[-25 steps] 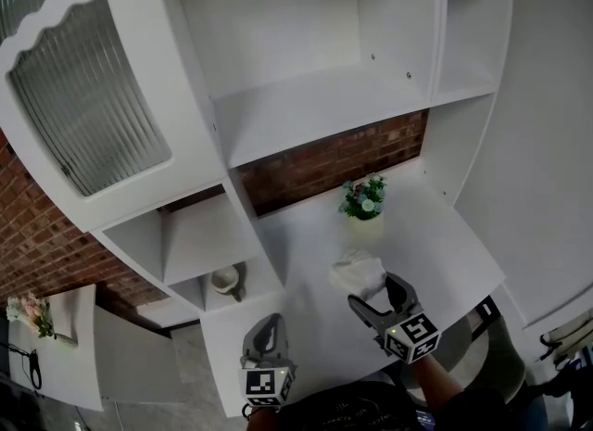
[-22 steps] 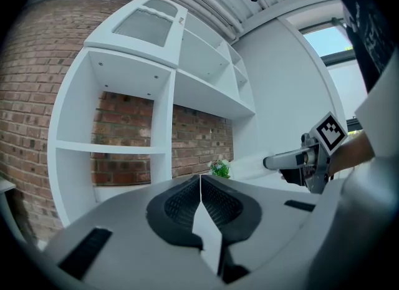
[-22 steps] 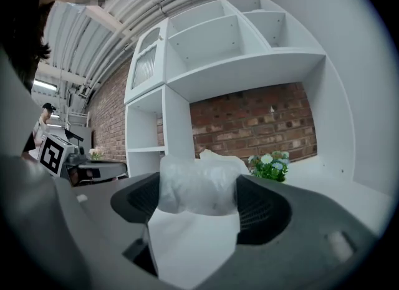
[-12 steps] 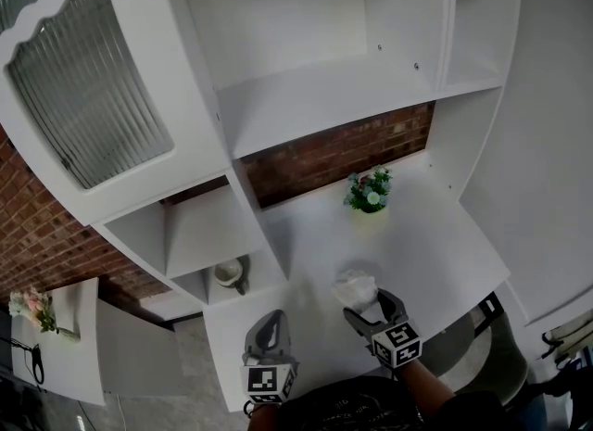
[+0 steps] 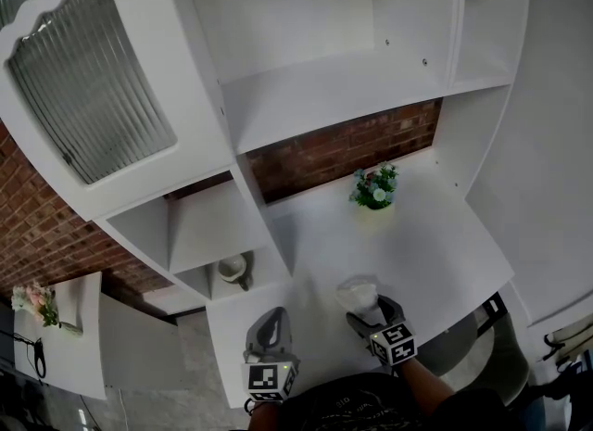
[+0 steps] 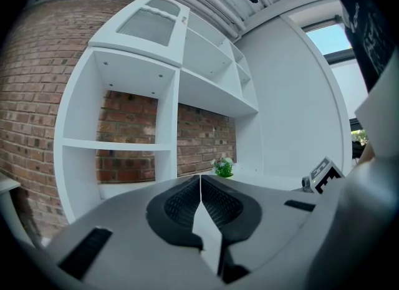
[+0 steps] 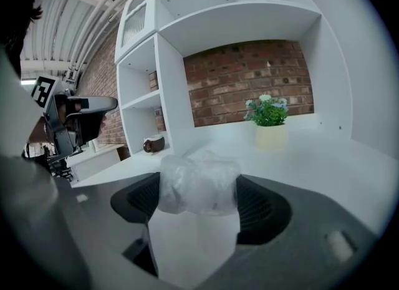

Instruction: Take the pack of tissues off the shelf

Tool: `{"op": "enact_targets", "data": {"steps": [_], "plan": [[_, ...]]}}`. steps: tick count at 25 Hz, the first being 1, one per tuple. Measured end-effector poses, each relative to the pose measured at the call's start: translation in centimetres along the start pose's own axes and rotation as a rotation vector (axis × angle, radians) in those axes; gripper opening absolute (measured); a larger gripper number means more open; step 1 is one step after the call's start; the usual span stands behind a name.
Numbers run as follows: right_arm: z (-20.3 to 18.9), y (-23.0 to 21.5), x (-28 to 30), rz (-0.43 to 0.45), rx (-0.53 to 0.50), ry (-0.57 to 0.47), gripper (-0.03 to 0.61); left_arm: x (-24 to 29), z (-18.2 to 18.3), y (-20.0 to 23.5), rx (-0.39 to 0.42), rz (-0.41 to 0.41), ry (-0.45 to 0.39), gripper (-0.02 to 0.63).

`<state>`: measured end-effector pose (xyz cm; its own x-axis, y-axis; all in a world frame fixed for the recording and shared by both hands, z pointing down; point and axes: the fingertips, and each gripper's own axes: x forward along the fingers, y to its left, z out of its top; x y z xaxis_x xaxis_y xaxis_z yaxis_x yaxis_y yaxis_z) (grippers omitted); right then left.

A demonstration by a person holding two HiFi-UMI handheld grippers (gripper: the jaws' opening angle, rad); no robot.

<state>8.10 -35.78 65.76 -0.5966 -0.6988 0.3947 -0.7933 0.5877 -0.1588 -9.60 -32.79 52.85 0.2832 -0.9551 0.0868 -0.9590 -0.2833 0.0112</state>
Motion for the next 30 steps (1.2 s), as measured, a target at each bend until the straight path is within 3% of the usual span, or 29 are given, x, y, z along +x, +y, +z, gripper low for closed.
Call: {"op": "enact_targets", "data": {"steps": [9, 20, 26, 30], "plan": [[-2.0, 0.3, 0.5, -0.008, -0.05, 0.045, 0.362, 0.1, -0.9, 0.4, -0.018, 0.016, 0.027, 0.011], [-5.9, 0.8, 0.3, 0.019, -0.017, 0.245, 0.442, 0.4, -1.6, 0.6, -0.02, 0.034, 0.043, 0.011], [-4.9, 0.5, -0.2, 0.02, 0.041, 0.236, 0.491, 0.4, -1.6, 0.5, -0.021, 0.03, 0.045, 0.011], [-3.8, 1.5, -1.6, 0.096, 0.013, 0.27, 0.491, 0.3, -1.4, 0.8, -0.023, 0.042, 0.037, 0.012]]}}
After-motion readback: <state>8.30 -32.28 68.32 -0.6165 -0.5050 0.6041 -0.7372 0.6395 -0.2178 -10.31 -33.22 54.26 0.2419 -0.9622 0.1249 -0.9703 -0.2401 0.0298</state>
